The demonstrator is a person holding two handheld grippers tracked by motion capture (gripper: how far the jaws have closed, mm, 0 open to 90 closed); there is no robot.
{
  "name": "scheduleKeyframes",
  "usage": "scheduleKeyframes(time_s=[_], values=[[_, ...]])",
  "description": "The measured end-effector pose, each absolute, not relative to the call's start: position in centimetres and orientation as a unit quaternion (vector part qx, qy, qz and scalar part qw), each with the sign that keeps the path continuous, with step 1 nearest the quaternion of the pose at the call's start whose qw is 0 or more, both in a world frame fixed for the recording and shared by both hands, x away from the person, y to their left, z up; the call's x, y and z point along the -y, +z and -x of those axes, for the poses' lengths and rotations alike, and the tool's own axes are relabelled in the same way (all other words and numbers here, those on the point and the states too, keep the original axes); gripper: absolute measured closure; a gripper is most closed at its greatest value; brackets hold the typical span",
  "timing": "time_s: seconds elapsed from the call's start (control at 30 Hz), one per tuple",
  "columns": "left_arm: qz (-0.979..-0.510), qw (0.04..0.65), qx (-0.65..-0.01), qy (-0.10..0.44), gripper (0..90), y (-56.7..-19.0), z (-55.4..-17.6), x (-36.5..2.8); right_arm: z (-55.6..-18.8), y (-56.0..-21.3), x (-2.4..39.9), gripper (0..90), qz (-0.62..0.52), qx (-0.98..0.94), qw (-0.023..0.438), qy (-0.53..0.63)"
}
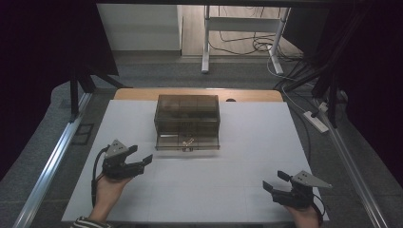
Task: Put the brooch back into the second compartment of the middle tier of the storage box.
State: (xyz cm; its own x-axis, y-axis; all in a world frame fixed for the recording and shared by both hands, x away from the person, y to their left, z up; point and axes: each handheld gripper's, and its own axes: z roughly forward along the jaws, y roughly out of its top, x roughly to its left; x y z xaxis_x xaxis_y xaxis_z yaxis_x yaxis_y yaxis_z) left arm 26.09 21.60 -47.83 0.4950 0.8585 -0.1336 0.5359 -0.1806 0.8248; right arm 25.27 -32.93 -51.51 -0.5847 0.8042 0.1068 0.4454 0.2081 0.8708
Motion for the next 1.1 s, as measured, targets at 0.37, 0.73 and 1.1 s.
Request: scheduleKeyframes(time_s=[0.37,0.73,1.1], values=[[-0.739,0.446,-0.466,0.195,28.4,-48.5,-24.4,-22.5,-25.3,-51.5,32.9,22.3,-0.416,-0.754,0.190,0.473],[-0.727,0.460,-0.470,0.199,30.0,-49.5,-22.9,-23.8,-25.3,-51.6,32.8,22.3,-0.415,-0.754,0.191,0.472],[-0.715,0.465,-0.477,0.213,29.9,-50.4,-22.0,-24.6,-25.3,-51.6,32.8,22.3,-0.416,-0.754,0.191,0.471]])
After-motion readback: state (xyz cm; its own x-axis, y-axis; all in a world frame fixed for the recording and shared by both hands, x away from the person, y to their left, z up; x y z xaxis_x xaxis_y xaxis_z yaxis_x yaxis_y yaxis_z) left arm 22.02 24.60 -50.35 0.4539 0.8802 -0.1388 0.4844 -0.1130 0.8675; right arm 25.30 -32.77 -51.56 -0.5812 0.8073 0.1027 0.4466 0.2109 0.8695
